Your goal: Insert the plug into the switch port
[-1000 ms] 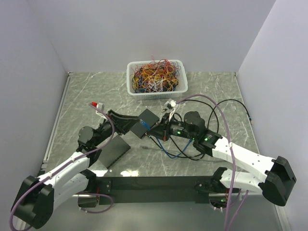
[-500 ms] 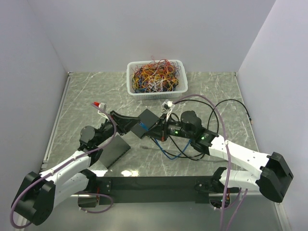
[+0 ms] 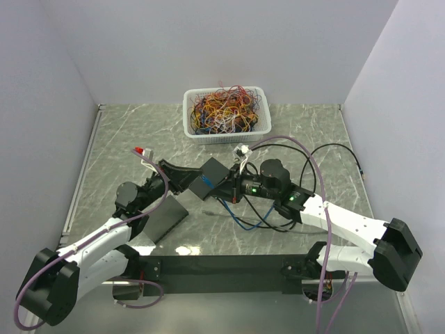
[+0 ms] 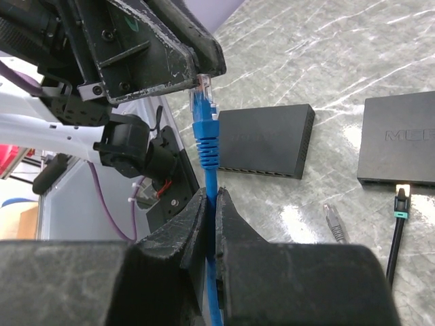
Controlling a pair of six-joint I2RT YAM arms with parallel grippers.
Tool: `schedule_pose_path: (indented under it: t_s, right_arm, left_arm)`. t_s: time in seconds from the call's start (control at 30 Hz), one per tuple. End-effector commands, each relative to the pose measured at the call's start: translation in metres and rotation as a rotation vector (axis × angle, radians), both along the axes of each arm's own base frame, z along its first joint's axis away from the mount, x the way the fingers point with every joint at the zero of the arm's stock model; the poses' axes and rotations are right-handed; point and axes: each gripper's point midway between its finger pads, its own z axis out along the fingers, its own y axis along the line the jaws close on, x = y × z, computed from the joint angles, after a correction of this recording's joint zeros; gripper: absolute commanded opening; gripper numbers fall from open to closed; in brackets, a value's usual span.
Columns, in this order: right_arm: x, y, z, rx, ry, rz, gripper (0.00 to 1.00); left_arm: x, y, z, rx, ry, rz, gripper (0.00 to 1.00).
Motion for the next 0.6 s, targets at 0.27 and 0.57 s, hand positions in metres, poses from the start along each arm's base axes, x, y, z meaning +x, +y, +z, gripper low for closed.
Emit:
schedule_pose_path:
  t_s: [0.27,0.57]
  right_arm:
    - [0.045,-0.009,0.043,-0.025,-0.143,-0.194,0.59]
    - [0.058,-0.045,0.057,-0.17,-0.257,-0.333,0.69]
  left_arm:
    - [0.003,-0.01,0.004,0.044,0.036,-0.006,0.01]
    - [0.035,0.001,-0.011,0.097,0.213,0.16,0.01]
